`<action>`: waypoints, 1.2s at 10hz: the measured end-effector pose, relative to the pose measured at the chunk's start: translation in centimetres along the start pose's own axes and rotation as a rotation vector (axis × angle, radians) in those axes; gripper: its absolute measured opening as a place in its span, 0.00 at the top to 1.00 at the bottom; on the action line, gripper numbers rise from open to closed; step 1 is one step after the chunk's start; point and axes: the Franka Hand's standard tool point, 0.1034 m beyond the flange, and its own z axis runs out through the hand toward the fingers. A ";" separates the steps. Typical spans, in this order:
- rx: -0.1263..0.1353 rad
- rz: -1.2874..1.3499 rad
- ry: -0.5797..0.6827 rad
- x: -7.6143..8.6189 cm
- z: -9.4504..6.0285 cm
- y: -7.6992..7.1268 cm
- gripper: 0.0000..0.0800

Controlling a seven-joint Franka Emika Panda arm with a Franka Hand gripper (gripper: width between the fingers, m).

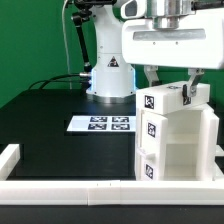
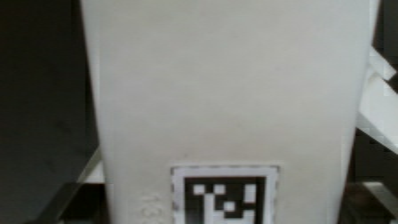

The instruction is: Assemble cabinet

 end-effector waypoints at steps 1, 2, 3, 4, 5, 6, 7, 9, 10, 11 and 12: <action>-0.001 0.088 -0.003 0.0 0.0 0.0 0.30; -0.002 0.184 -0.006 0.0 0.0 0.1 0.30; -0.004 0.325 -0.006 -0.2 0.0 0.2 0.30; -0.005 0.453 -0.002 -0.3 -0.1 0.2 0.30; -0.003 0.565 -0.003 -0.4 -0.1 0.2 0.30; -0.002 0.663 -0.004 -0.4 -0.1 0.2 0.30; 0.000 0.721 -0.006 -0.4 0.0 0.3 0.30; -0.004 0.834 -0.015 -0.4 0.0 0.4 0.30; -0.003 0.846 -0.020 -0.4 -0.1 0.4 0.30; -0.003 0.915 -0.030 -0.4 -0.1 0.4 0.30; -0.006 0.964 -0.039 -0.4 -0.1 0.5 0.30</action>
Offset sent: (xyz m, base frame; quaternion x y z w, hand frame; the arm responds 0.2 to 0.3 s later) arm -0.0121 -0.0024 0.0011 -0.0141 0.0355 0.3228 0.9457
